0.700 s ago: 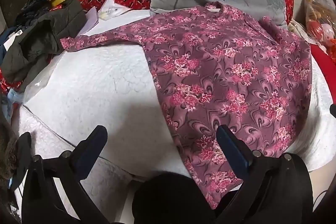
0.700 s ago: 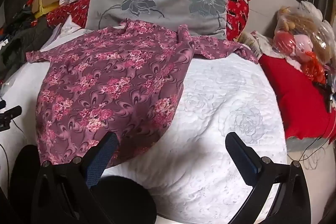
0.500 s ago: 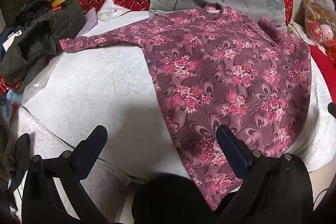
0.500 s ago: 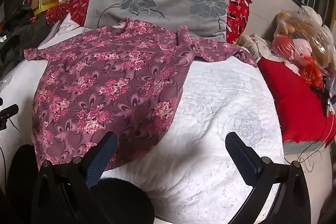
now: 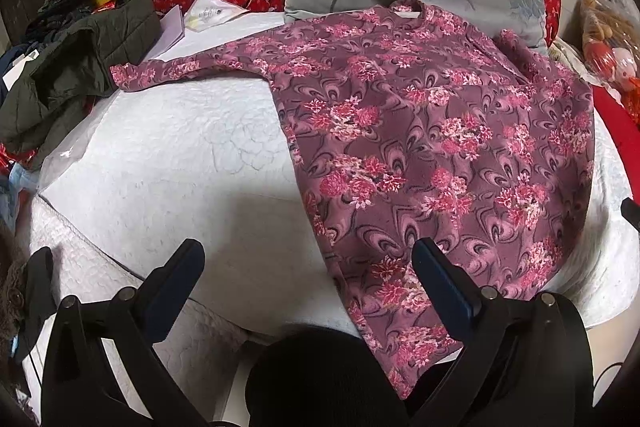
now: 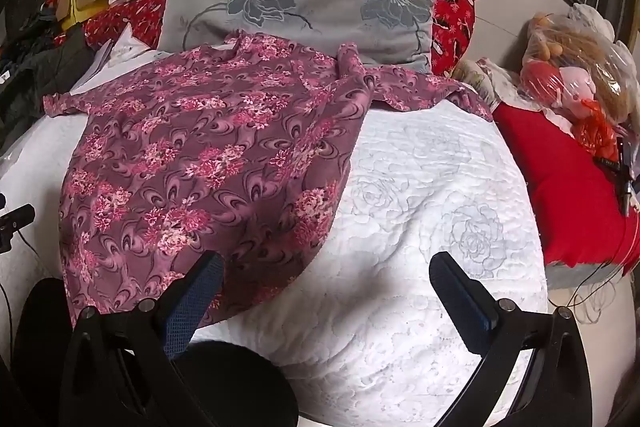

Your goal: Fold small clothes

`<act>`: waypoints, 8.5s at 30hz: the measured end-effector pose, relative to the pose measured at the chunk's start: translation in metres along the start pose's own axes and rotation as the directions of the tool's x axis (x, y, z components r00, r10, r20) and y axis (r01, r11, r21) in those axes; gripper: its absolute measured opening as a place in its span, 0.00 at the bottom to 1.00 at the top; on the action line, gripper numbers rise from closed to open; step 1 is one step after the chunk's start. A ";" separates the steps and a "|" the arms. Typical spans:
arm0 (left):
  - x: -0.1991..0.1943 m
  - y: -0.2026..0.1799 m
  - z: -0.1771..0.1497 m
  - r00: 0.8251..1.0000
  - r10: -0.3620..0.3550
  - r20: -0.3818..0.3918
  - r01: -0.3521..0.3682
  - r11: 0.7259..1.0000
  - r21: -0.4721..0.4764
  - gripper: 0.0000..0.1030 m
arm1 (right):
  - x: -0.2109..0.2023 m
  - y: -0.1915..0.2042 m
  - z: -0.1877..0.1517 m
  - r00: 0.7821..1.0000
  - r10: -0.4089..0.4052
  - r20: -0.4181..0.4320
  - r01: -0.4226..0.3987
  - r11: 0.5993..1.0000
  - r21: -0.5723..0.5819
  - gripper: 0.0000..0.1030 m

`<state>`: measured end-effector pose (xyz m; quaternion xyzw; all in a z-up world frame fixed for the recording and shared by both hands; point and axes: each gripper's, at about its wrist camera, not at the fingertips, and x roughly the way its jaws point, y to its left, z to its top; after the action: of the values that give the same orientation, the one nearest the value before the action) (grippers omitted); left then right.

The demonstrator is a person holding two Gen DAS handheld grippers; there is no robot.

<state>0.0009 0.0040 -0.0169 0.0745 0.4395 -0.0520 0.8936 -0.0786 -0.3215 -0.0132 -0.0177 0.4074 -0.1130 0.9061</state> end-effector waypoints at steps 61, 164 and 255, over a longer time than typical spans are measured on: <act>0.093 -0.008 0.006 0.918 -0.185 -0.352 0.123 0.974 -0.190 1.00 | 0.092 -0.074 0.060 0.982 0.190 -0.007 -0.185 0.966 0.182 1.00; 0.035 0.013 0.123 0.938 -0.273 -0.213 0.241 0.957 -0.163 0.70 | 0.085 -0.243 0.075 0.954 0.263 0.143 -0.289 0.683 0.671 0.48; 0.204 0.003 0.227 0.840 -0.538 0.067 0.482 0.685 -0.546 0.48 | 0.131 0.034 0.142 0.884 0.468 -0.021 -0.426 0.823 0.376 0.49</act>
<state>0.3024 -0.0391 -0.0420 -0.3040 0.4825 -0.1684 0.8040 0.1176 -0.3261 -0.0187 0.2512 0.4227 0.0291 0.8703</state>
